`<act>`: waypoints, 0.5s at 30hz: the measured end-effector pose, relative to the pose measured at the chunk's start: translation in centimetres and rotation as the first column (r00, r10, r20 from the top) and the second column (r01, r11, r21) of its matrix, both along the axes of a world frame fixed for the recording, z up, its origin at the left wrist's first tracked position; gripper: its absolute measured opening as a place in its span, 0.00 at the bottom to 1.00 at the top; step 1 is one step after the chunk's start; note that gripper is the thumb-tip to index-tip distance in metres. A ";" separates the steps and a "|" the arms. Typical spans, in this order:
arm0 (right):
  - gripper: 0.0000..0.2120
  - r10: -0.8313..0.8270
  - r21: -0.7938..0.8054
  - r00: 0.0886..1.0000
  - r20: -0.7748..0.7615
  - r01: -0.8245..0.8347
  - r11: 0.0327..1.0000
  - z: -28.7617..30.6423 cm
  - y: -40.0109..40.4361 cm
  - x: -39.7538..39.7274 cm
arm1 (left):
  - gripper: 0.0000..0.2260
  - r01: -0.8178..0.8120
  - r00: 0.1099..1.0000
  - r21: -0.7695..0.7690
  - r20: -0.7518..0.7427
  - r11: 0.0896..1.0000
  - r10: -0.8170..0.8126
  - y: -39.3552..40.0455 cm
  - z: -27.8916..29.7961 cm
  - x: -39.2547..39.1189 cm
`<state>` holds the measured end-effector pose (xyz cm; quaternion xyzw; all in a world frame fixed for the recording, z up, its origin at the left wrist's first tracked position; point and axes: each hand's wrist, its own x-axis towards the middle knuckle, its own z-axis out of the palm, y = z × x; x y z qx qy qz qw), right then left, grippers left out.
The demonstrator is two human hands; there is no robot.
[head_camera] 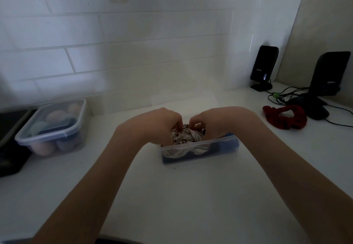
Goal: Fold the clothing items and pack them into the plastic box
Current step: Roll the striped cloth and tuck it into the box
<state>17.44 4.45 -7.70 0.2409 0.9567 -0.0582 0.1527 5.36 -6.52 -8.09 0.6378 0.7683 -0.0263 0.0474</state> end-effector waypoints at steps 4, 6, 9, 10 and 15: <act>0.22 -0.009 0.119 0.999 -0.050 0.015 0.993 -0.2 -0.5 -0.1 | 0.20 -0.019 0.996 -0.034 -0.083 0.999 0.016 0.6 -0.1 0.5; 0.22 -0.007 0.122 0.998 -0.066 0.015 0.992 -0.2 -0.6 0.0 | 0.19 -0.018 0.993 -0.052 -0.116 0.998 0.012 0.9 -0.1 0.7; 0.24 -0.010 0.091 0.995 -0.096 0.019 0.996 0.5 -0.9 0.5 | 0.19 -0.010 0.994 -0.076 -0.111 0.997 0.001 1.0 -0.2 0.6; 0.24 -0.005 0.106 0.995 -0.102 0.016 0.994 0.8 -1.0 0.6 | 0.19 -0.006 0.995 -0.086 -0.100 0.996 -0.003 1.0 -0.3 0.6; 0.23 0.043 0.239 0.995 -0.085 -0.022 0.971 0.8 -1.7 0.1 | 0.19 -0.001 0.996 -0.153 -0.086 0.988 -0.013 1.5 -0.3 0.4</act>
